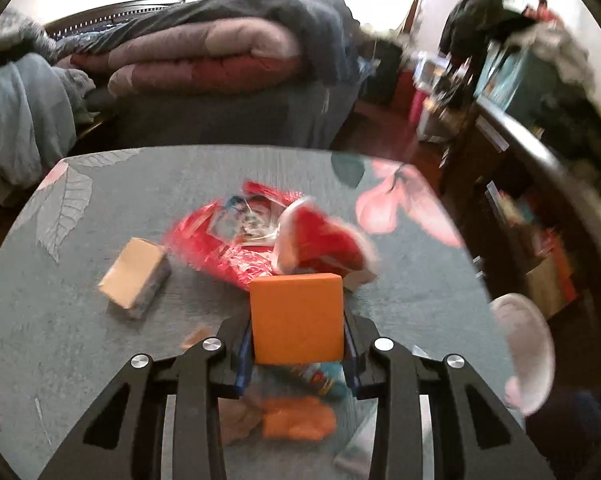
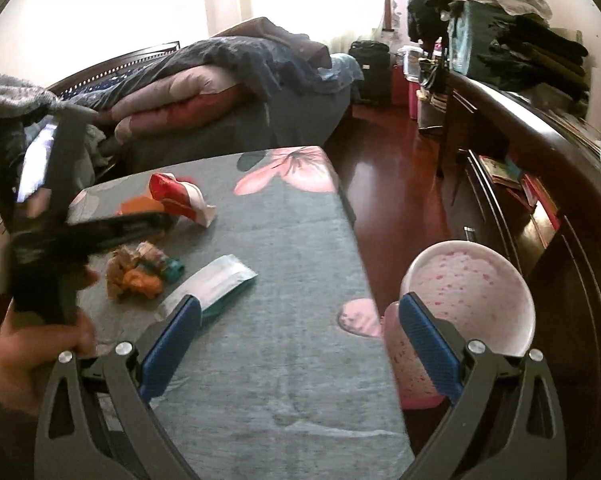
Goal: Collect trash
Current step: 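Grasp the orange sponge with the left tool, then grasp the white wet-wipe packet with the right tool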
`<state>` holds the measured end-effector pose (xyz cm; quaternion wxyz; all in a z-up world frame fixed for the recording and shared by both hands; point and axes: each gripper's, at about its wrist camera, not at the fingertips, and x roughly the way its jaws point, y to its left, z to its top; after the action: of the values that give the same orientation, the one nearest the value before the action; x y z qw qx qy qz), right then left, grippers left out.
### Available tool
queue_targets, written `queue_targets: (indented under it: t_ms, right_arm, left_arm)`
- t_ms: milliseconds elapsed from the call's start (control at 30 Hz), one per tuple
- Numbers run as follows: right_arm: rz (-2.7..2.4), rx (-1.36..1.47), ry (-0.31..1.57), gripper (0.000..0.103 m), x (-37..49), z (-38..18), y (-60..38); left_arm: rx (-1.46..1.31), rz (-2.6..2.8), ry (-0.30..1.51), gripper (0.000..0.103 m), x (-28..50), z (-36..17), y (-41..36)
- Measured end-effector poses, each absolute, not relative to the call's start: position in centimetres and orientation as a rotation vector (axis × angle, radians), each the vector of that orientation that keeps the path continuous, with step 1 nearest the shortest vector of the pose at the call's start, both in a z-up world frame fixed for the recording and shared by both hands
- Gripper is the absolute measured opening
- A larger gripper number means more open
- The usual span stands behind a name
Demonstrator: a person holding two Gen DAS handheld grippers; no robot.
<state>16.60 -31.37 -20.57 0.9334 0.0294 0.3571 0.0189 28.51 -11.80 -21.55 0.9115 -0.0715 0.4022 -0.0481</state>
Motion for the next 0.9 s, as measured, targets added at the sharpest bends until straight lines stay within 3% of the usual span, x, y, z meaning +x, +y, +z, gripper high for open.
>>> queue_targets:
  t_ms: [433,900]
  right_arm:
    - [0.083,0.041,0.752,0.099,17.6,-20.9,-28.2]
    - [0.048,0.041,0.956,0.1,23.1,-26.0,-22.9]
  left_arm:
    - [-0.246,-0.199,0.765,0.035,25.3,-19.2,-7.1]
    - [-0.288,-0.128,0.762,0.035,23.4,-19.4,-2.3]
